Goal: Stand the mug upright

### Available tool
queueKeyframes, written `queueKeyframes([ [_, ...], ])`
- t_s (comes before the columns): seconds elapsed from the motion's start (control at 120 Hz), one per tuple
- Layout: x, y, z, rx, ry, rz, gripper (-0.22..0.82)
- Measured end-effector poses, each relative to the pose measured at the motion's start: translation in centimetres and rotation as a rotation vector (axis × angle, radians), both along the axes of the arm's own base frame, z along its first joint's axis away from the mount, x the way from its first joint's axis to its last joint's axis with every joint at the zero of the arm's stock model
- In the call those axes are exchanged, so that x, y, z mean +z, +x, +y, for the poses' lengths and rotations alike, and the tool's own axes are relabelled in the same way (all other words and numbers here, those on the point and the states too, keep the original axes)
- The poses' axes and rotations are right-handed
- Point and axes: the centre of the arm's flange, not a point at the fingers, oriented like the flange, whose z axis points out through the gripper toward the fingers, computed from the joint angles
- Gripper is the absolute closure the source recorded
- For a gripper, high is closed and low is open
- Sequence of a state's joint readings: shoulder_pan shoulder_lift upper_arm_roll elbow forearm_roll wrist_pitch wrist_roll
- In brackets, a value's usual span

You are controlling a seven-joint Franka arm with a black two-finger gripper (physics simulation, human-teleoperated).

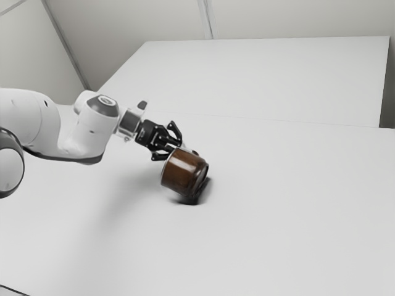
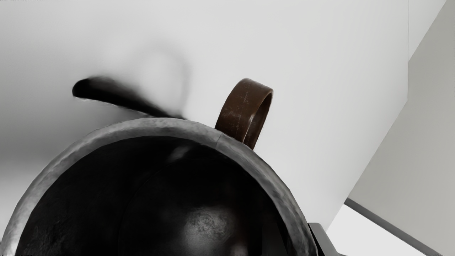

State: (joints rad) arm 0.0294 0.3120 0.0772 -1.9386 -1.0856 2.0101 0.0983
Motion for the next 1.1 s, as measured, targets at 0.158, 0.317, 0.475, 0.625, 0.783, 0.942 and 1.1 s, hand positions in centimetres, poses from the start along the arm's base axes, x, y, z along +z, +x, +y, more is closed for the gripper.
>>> queueKeyframes([
  [0.158,0.2,0.2,-0.5,-0.002,0.014,-0.011,0.74],
  [0.317,2.2,-0.2,-0.9,-0.102,0.155,-0.048,0.76],
  [0.475,3.9,-0.7,-1.5,-0.264,0.408,-0.095,0.77],
  [0.625,5.5,-1.3,-2.1,-0.409,0.643,-0.121,0.77],
  [0.783,6.0,-2.0,-2.6,-0.494,0.803,-0.115,0.77],
  [0.942,6.3,-2.3,-3.3,-0.537,0.914,-0.111,0.77],
  [1.1,5.9,-2.6,-4.6,-0.567,0.995,-0.103,0.77],
])
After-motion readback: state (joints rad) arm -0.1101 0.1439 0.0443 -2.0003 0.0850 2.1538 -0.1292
